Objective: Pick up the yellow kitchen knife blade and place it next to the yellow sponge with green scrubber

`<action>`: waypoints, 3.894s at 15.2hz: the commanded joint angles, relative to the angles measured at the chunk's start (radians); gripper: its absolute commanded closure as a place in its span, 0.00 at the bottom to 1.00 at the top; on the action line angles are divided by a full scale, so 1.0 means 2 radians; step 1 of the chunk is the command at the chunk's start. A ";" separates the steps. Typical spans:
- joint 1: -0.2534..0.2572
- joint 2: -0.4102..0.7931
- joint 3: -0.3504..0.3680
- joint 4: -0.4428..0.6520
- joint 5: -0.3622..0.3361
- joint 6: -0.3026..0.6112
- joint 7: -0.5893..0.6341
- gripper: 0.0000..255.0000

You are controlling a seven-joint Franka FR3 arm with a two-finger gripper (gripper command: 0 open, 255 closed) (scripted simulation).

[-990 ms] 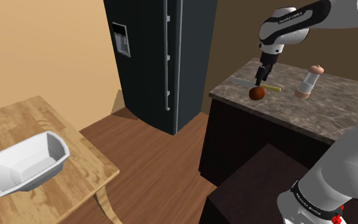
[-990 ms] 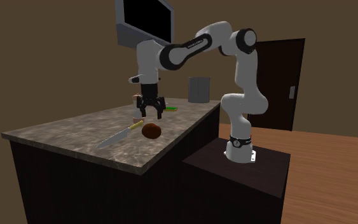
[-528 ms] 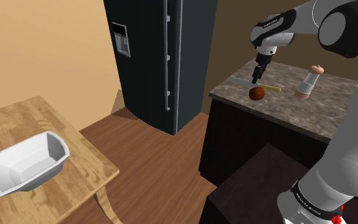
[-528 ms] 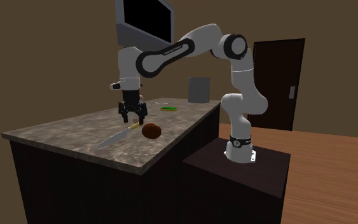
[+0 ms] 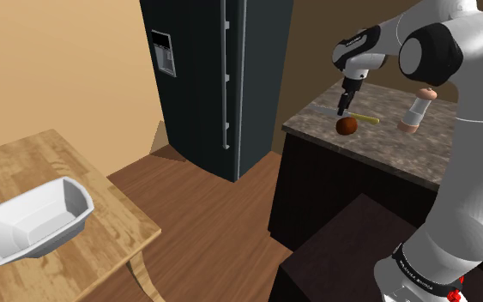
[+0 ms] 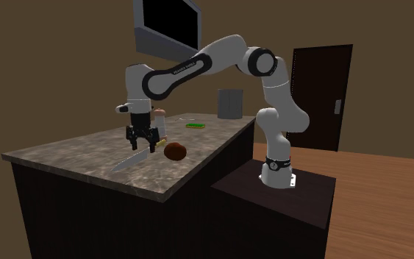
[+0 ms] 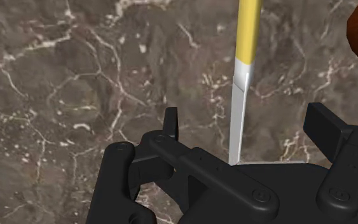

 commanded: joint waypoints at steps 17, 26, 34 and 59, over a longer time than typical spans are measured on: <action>-0.001 0.009 0.003 -0.013 0.006 0.020 -0.003 1.00; 0.002 -0.006 -0.002 0.008 -0.004 -0.013 0.003 1.00; 0.002 -0.021 -0.007 0.042 -0.014 -0.060 0.009 1.00; -0.038 -0.186 -0.075 -0.093 -0.105 -0.063 -0.085 1.00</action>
